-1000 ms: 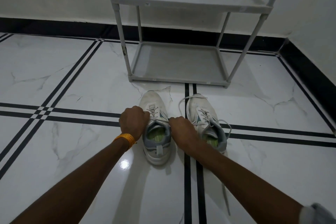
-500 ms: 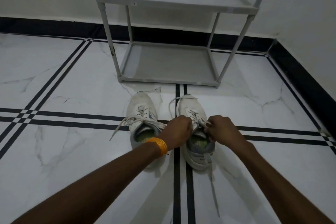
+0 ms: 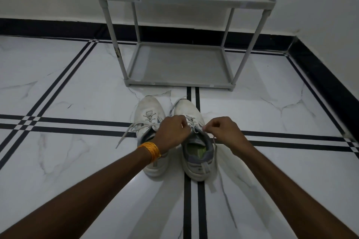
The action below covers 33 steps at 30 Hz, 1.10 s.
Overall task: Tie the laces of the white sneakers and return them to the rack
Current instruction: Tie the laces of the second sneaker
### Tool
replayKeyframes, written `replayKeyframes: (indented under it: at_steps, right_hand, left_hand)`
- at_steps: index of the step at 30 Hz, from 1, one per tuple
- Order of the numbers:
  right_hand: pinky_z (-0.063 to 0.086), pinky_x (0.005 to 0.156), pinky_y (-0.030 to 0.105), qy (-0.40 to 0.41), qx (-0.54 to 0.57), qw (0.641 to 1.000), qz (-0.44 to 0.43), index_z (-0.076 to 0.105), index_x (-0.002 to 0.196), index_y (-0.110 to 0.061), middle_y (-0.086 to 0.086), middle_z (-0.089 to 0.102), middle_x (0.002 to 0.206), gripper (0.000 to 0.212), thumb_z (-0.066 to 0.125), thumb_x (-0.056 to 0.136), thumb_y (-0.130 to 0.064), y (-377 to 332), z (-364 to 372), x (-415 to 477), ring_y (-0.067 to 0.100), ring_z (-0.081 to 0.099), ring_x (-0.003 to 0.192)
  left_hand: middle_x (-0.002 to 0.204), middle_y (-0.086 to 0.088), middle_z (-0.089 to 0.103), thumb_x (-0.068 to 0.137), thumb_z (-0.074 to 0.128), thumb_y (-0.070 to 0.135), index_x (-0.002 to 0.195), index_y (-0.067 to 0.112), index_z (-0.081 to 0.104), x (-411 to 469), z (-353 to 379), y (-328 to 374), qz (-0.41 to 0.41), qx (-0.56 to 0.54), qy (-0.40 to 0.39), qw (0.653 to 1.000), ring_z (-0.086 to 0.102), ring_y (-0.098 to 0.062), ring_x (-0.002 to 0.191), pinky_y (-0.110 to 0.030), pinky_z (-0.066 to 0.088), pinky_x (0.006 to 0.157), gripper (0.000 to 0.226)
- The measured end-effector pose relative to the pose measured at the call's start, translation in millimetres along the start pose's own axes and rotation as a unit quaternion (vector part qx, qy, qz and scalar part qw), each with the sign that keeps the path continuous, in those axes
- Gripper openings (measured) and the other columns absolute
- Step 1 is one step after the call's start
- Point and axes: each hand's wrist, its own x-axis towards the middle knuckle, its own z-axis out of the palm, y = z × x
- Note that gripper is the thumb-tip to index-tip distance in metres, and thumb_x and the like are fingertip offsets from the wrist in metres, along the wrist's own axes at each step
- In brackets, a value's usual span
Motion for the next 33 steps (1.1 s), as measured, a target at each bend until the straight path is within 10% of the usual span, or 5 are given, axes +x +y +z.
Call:
replayKeyframes:
  at_steps: [10, 22, 28, 33]
  right_hand:
    - [0.049, 0.053, 0.032, 0.077, -0.03, 0.996, 0.024, 0.05, 0.049, -0.015, 0.0, 0.059, 0.053, 0.047, 0.095, 0.049, -0.028, 3, 14, -6, 0.016, 0.057, 0.051]
    - [0.045, 0.049, 0.03, 0.075, -0.057, 0.996, 0.006, 0.045, 0.047, -0.019, 0.005, 0.063, 0.059, 0.047, 0.09, 0.057, -0.031, 7, 18, -5, 0.025, 0.066, 0.064]
    - [0.043, 0.062, 0.029, -0.023, -0.054, 0.998, 0.015, 0.059, 0.059, -0.012, 0.003, 0.063, 0.066, 0.038, 0.068, 0.084, -0.039, -22, -30, -4, 0.018, 0.059, 0.068]
    - [0.047, 0.08, 0.036, 0.004, -0.027, 0.997, -0.072, 0.067, 0.071, -0.006, 0.003, 0.069, 0.078, 0.043, 0.059, 0.089, -0.044, -65, -63, -11, 0.017, 0.063, 0.082]
  left_hand:
    - [0.055, -0.007, 0.058, 0.059, 0.089, 0.032, 0.057, 0.004, 0.062, 3, -2, -6, -0.027, -0.028, 0.015, 0.999, 0.049, -0.016, 0.051, -0.026, 0.041, 0.052, 0.039]
    - [0.051, -0.001, 0.057, 0.064, 0.083, 0.037, 0.051, 0.012, 0.056, -1, 1, -3, 0.018, 0.024, 0.035, 0.999, 0.053, -0.016, 0.049, -0.024, 0.038, 0.047, 0.039]
    - [0.062, 0.003, 0.047, 0.085, 0.064, 0.048, 0.058, 0.024, 0.046, 1, -45, 16, 0.147, 0.13, 0.091, 0.976, 0.044, -0.015, 0.08, -0.03, 0.033, 0.069, 0.04]
    - [0.06, -0.001, 0.049, 0.09, 0.062, 0.037, 0.058, 0.013, 0.05, 1, -63, 41, 0.206, 0.038, 0.096, 0.973, 0.045, -0.015, 0.069, -0.031, 0.036, 0.065, 0.041]
